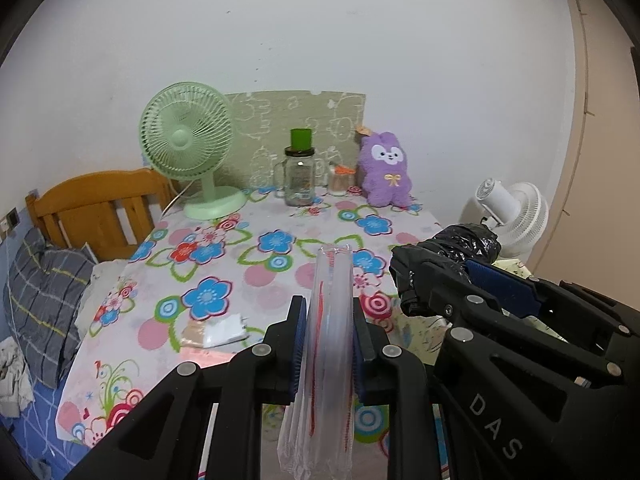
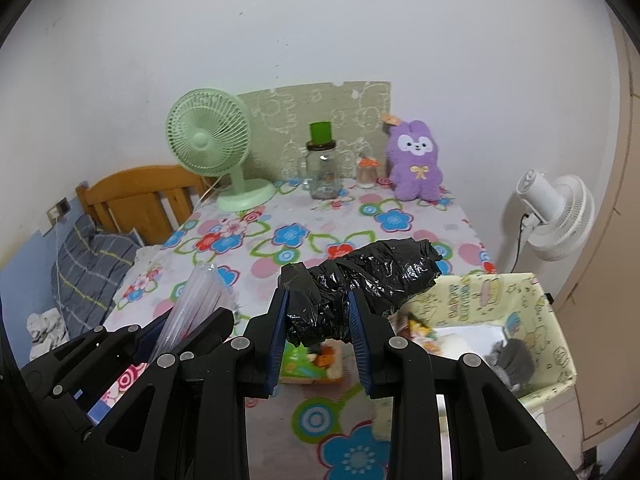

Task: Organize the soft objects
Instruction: 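Carry the clear bag and black bundle with both tools over the gift box, then lower both held items into the gift box and open both tools, then withdraw both tools from the gift box back over the tablecloth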

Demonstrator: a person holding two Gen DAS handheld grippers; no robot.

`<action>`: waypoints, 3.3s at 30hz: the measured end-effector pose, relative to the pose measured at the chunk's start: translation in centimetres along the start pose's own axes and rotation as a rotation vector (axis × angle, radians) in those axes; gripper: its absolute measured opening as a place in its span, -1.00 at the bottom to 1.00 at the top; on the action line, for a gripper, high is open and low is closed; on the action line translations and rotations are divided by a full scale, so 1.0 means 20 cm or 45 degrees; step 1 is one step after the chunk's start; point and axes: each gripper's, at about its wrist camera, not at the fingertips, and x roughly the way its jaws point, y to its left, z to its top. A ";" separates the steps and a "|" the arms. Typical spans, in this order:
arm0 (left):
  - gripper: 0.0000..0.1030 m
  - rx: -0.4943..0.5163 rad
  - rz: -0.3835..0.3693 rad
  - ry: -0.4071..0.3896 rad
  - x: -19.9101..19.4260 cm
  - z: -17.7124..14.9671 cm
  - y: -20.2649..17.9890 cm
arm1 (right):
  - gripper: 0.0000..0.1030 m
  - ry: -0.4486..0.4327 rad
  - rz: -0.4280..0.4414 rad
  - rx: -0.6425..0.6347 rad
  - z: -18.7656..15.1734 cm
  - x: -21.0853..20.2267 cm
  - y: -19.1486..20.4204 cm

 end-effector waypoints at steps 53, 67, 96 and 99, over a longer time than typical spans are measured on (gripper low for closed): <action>0.08 0.089 -0.182 0.163 0.52 0.04 -0.65 | -0.33 0.081 -0.146 0.203 -0.03 0.28 -0.77; 0.69 0.138 -0.144 0.169 0.52 0.03 -0.62 | 0.57 0.092 -0.097 0.222 -0.04 0.33 -0.74; 0.98 0.133 -0.112 0.015 0.17 0.05 -0.46 | 0.92 -0.098 -0.188 0.134 -0.03 -0.01 -0.46; 0.98 0.134 -0.112 0.000 0.12 0.05 -0.44 | 0.92 -0.107 -0.178 0.127 -0.03 -0.04 -0.43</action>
